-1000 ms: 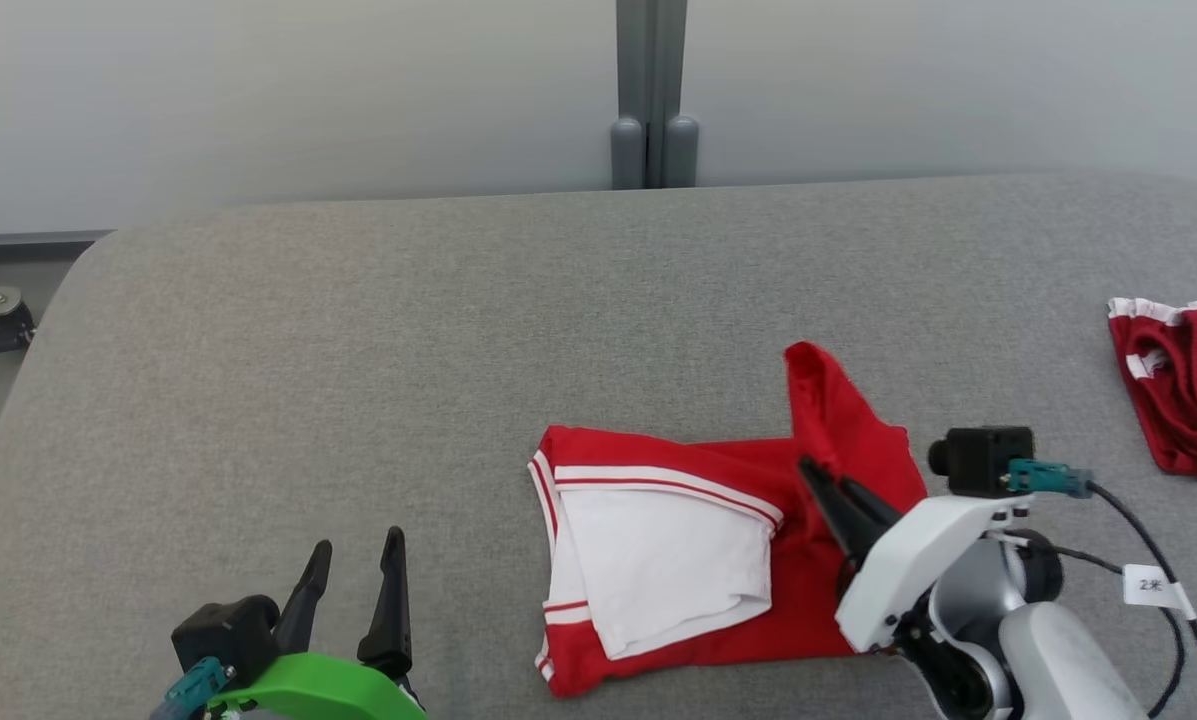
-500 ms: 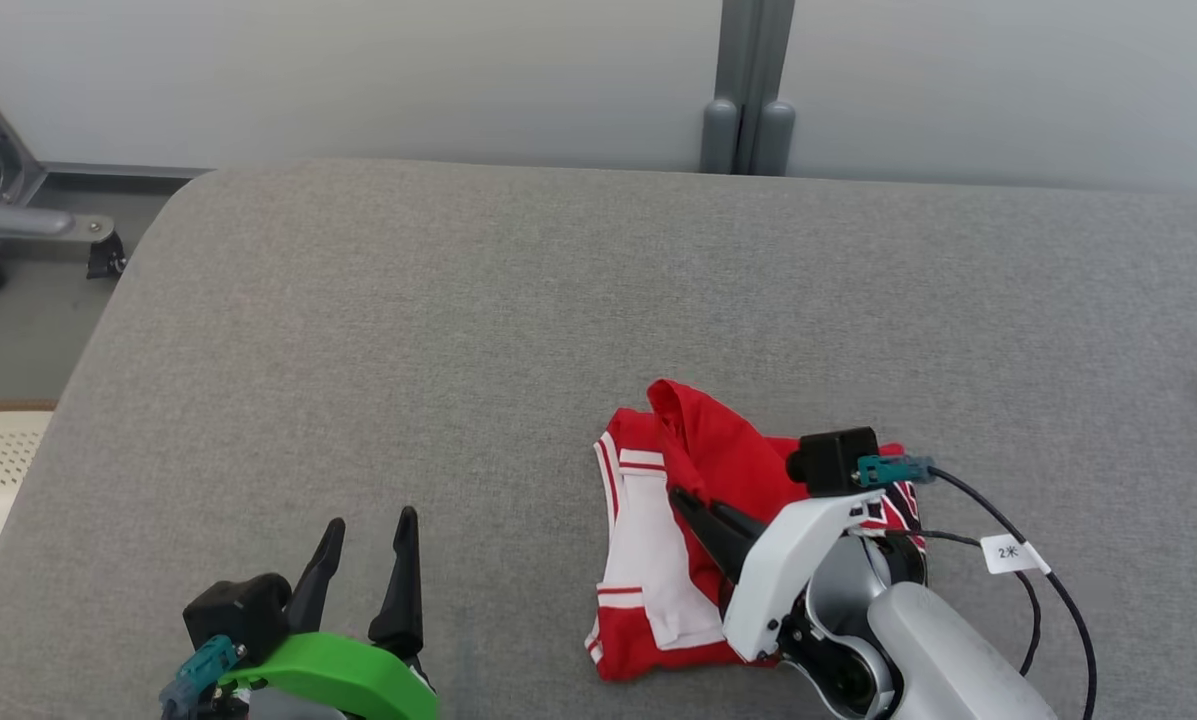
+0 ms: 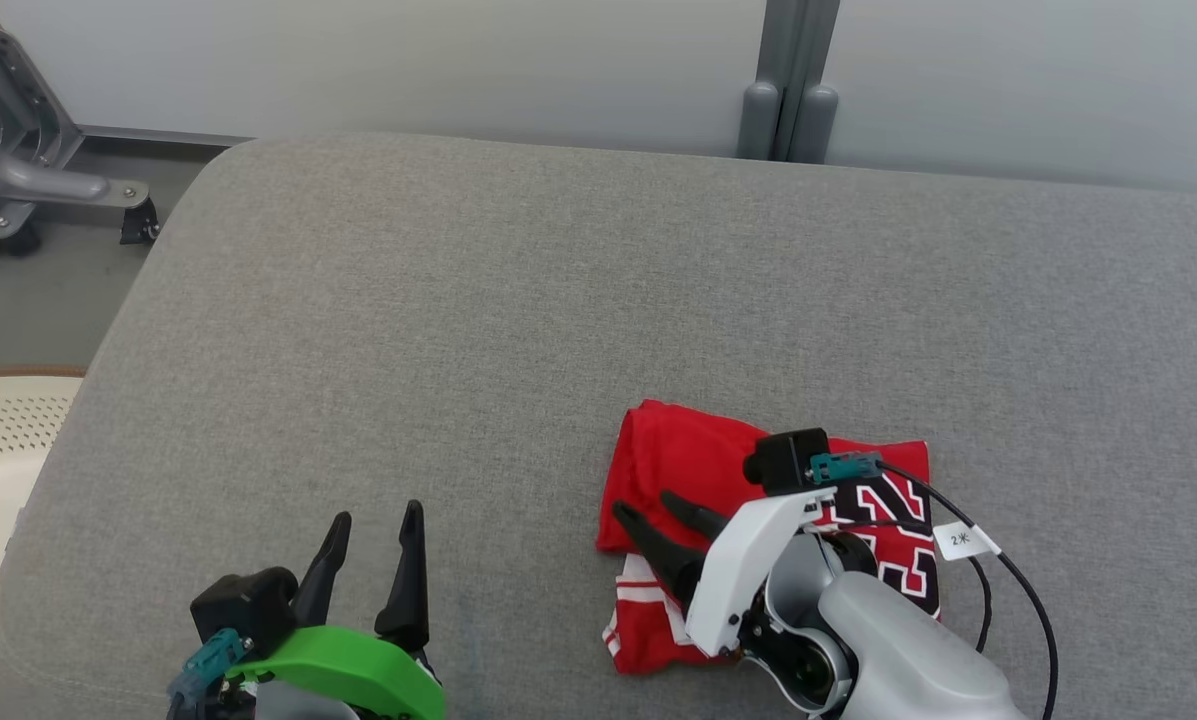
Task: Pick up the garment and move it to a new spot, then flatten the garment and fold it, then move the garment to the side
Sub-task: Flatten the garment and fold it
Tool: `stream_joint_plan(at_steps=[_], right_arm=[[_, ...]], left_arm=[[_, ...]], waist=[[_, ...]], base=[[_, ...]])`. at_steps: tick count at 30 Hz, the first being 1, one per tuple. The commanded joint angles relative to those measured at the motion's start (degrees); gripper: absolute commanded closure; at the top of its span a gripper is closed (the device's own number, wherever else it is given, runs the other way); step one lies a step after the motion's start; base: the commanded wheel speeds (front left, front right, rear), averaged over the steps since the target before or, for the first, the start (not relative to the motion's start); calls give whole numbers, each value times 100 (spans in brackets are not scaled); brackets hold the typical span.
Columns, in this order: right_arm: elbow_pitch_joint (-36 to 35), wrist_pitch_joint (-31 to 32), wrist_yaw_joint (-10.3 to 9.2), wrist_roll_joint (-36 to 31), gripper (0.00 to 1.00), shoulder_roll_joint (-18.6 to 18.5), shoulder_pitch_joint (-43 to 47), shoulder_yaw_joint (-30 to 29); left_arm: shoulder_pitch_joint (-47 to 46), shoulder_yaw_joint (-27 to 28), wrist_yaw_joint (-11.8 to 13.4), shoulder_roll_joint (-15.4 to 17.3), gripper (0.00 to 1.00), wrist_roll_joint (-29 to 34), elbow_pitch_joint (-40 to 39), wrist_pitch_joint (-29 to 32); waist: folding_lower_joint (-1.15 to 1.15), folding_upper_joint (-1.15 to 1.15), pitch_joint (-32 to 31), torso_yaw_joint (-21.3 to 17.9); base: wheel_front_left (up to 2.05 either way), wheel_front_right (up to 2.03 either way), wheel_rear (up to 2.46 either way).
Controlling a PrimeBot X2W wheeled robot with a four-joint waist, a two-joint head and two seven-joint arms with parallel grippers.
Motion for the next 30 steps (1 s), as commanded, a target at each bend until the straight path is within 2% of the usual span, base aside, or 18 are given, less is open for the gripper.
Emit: stream_joint_plan(at_steps=[1,8,12,16,20,25,30], right_arm=[[41,-111,-1,68,0,-10,-101,59],[-63,-700,0,17,0,-16,-258,98],[-81,-1229,-1,-454,0,-289,-282,-224],[-28,-1702,0,-1046,0,-454,-132,-762],[-160,-1956,-2,-1635,0,-587,134,-1542],[-656,-2073,-1,-2326,0,-494,641,-2430],[-1273,-2098,-1,-2875,0,-347,1200,-2890]], left_arm=[[-82,0,-21,5,0,0,18,-30],[-109,-102,-28,-38,0,50,76,-62],[-144,-144,-26,-68,0,92,91,-146],[-189,-183,-38,-85,0,180,102,-323],[-289,-175,-20,-64,0,344,154,-594],[-338,24,35,-115,0,482,228,-854],[-213,268,34,-70,0,639,349,-937]], waist=[[0,0,4,-25],[0,0,4,-163],[0,0,-12,-268],[0,0,-32,-385],[0,0,-61,-549],[0,0,-117,-803],[0,0,-194,-1082]], base=[[0,0,0],[0,0,0],[0,0,0],[0,0,0],[0,0,0],[0,0,0],[0,0,0]])
